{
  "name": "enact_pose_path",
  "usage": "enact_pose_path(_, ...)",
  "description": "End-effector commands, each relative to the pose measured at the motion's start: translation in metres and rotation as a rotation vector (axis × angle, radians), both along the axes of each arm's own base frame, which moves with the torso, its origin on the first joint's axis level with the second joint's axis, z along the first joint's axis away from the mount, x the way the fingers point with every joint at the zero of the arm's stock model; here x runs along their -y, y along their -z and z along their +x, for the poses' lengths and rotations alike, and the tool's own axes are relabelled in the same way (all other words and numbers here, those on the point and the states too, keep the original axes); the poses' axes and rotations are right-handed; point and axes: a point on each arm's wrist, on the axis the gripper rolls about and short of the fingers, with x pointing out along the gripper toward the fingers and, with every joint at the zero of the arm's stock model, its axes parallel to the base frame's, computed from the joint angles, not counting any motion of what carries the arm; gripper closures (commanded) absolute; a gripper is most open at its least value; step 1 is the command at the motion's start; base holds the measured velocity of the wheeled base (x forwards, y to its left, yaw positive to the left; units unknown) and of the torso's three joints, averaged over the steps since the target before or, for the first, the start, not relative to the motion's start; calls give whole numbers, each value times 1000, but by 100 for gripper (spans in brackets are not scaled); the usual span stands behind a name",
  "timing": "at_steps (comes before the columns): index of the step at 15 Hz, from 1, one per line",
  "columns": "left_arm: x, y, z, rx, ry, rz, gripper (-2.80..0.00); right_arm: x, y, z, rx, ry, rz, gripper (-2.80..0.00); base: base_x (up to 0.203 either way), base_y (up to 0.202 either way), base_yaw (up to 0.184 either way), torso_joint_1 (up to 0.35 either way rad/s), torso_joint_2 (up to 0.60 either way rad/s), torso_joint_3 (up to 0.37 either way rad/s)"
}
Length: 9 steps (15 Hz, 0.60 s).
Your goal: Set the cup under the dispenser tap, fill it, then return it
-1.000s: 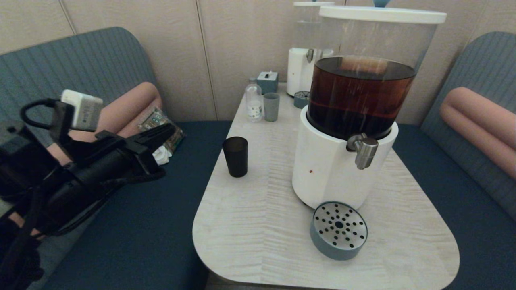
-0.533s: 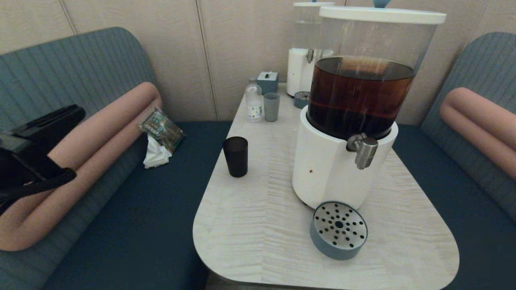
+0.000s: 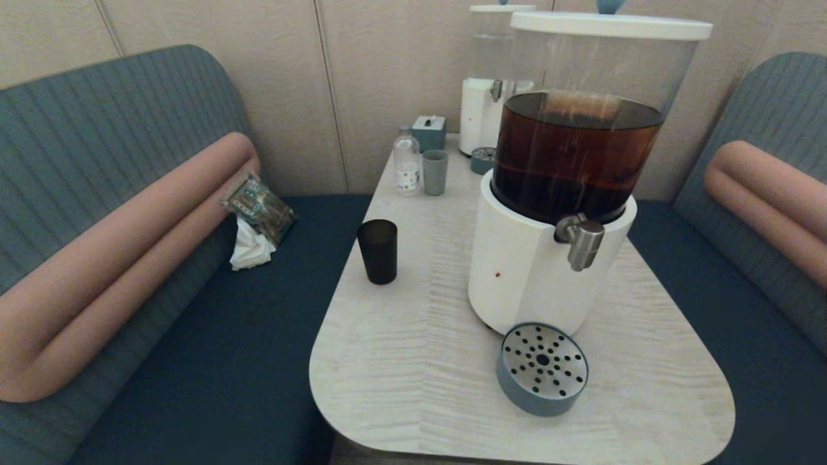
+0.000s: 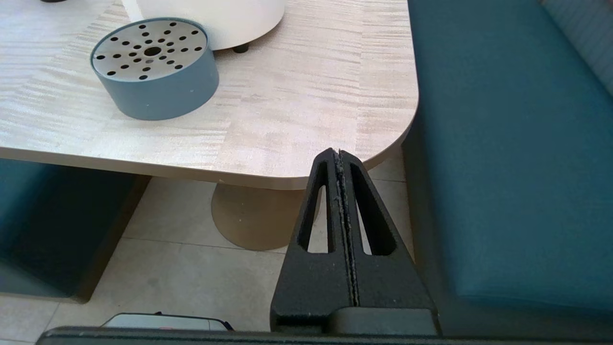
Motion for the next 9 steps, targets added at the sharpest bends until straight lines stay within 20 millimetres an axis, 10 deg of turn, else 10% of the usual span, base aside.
enact_pose_path(1, 1, 26, -31, 78, 0, 0, 0, 0, 0, 0, -1, 0, 0, 0, 0, 0, 0, 0, 0, 0)
enact_pose_path(9, 2, 71, -60, 120, 41, -16, 0, 0, 0, 0, -1, 0, 0, 0, 0, 0, 0, 0, 0, 0)
